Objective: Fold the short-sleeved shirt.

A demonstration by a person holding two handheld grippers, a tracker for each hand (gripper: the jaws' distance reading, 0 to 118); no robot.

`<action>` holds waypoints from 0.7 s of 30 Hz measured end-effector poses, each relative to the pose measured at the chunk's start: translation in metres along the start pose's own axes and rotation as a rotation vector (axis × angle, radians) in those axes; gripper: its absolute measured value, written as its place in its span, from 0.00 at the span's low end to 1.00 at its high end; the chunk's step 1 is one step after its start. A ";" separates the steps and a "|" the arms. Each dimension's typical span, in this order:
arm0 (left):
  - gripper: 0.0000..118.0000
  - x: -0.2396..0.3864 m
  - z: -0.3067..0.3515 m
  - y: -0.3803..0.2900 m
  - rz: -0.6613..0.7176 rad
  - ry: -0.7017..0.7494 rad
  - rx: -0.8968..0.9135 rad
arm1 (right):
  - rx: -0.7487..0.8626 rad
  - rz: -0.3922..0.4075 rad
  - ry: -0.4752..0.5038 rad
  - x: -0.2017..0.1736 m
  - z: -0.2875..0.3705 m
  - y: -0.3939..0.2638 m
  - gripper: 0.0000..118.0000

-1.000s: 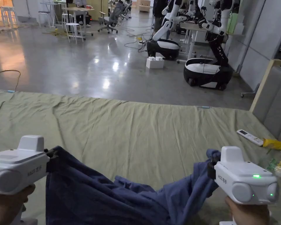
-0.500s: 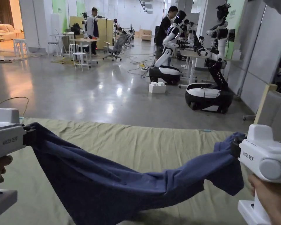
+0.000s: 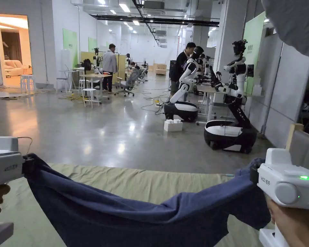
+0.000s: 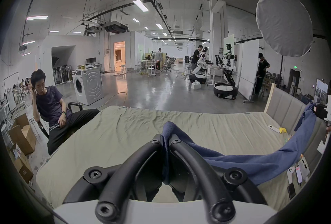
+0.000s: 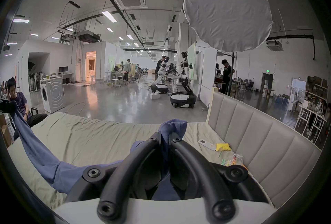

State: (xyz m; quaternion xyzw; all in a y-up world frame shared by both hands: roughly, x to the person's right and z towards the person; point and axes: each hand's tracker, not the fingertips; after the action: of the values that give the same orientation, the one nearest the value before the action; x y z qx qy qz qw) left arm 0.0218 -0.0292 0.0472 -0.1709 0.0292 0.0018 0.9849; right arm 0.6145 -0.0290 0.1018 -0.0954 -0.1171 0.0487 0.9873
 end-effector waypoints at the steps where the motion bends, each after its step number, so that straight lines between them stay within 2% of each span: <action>1: 0.04 -0.002 -0.007 0.003 0.004 0.003 0.002 | 0.013 0.011 -0.007 -0.001 -0.004 0.005 0.06; 12: 0.04 -0.002 -0.054 0.031 -0.017 0.034 0.027 | 0.046 0.023 -0.019 -0.012 -0.049 0.040 0.06; 17: 0.04 0.000 -0.051 0.015 -0.006 0.027 0.038 | 0.036 0.027 -0.021 -0.013 -0.051 0.023 0.06; 21: 0.04 0.002 -0.037 -0.025 -0.007 0.009 0.010 | -0.013 0.015 -0.005 -0.012 -0.040 -0.013 0.06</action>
State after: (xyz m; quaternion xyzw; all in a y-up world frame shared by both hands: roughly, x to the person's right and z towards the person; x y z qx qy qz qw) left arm 0.0219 -0.0653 0.0204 -0.1658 0.0333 -0.0024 0.9856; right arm 0.6130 -0.0505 0.0639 -0.1024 -0.1192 0.0554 0.9860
